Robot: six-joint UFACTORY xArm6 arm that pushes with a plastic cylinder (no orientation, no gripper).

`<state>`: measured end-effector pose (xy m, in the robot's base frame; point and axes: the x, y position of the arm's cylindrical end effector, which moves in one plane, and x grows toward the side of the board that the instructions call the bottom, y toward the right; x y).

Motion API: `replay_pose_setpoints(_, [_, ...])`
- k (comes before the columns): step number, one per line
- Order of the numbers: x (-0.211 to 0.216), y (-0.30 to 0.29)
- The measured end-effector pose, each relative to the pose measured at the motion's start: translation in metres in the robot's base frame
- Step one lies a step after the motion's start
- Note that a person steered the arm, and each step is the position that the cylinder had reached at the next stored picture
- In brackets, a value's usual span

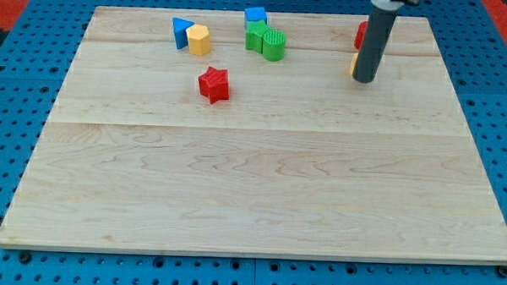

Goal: Move the red star to the left of the yellow heart

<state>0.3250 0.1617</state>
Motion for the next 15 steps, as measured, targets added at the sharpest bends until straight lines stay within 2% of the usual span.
replay_pose_setpoints(1, [-0.029,0.014])
replay_pose_setpoints(2, [-0.028,0.023])
replay_pose_setpoints(3, [0.037,-0.009])
replay_pose_setpoints(4, [0.104,-0.086])
replay_pose_setpoints(5, [0.117,-0.217])
replay_pose_setpoints(6, [0.088,-0.305])
replay_pose_setpoints(7, [0.06,-0.271])
replay_pose_setpoints(9, [0.04,-0.162])
replay_pose_setpoints(10, [0.042,-0.154])
replay_pose_setpoints(11, [0.044,-0.194])
replay_pose_setpoints(12, [0.015,-0.147])
replay_pose_setpoints(13, [0.007,-0.099])
replay_pose_setpoints(14, [0.007,-0.058])
replay_pose_setpoints(15, [0.038,-0.066])
